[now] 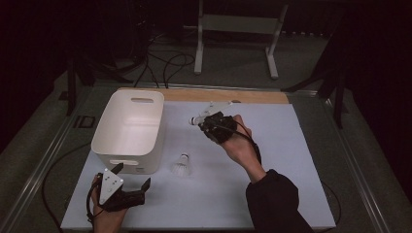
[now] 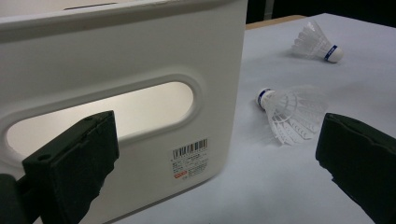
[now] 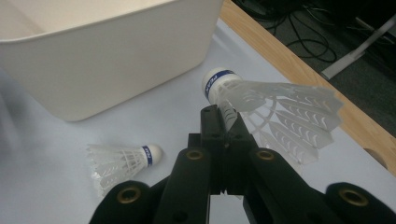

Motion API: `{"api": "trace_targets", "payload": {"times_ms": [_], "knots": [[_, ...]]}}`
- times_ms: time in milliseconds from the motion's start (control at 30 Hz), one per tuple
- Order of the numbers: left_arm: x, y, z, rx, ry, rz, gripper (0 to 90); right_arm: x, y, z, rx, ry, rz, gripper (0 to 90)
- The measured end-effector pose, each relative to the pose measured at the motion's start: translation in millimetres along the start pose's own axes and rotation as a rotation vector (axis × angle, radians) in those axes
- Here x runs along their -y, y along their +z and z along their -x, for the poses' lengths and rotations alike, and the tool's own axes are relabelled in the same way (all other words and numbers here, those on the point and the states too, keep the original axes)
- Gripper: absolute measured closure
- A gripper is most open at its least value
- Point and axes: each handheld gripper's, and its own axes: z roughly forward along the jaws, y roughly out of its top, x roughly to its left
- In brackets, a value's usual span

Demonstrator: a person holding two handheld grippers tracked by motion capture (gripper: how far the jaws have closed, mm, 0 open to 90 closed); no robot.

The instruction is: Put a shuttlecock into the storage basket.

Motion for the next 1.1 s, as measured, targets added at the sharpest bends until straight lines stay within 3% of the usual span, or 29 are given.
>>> {"api": "trace_targets", "payload": {"times_ms": [1100], "knots": [[0.2,0.9,0.6,0.003,0.000,-0.005,0.1,-16.7,1.8,-3.4,-0.006,-0.004,0.034,89.8]]}}
